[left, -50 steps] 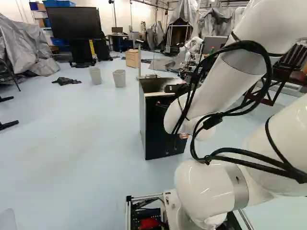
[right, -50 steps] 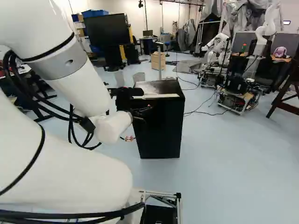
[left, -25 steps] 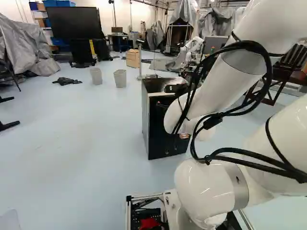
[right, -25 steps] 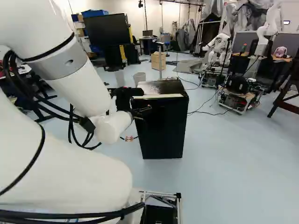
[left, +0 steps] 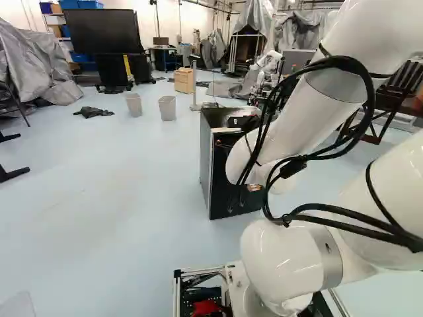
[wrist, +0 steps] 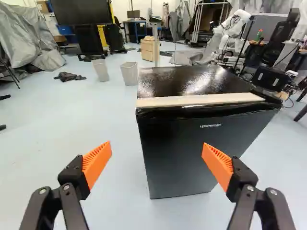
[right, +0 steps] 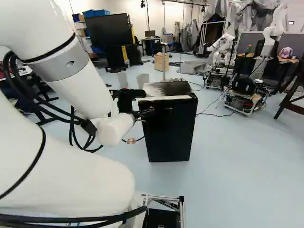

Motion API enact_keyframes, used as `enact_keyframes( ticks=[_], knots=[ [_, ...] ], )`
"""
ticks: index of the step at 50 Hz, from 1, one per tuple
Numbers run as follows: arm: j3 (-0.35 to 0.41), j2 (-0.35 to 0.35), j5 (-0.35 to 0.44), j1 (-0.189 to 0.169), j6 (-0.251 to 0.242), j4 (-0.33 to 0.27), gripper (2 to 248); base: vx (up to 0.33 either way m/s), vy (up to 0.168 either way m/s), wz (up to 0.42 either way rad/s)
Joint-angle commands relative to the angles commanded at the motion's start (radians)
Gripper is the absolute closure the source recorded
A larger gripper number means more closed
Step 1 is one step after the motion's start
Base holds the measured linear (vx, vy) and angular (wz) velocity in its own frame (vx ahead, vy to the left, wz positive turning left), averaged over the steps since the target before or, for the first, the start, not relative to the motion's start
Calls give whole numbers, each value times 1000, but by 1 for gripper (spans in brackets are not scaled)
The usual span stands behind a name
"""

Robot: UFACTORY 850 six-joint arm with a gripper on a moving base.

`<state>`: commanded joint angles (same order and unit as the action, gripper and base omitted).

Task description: Grab a drink from the fridge

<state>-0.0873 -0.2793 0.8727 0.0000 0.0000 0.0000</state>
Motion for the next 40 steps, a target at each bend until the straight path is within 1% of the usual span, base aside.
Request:
enact_keyframes(
  ticks=[22,24,40],
  knots=[
    [0,0,0,0,0,0,3,3,101,-15],
    [-2,2,0,10,0,0,3,-3,84,-13],
    [-3,4,0,26,0,5,3,-1,10,3]
  ],
)
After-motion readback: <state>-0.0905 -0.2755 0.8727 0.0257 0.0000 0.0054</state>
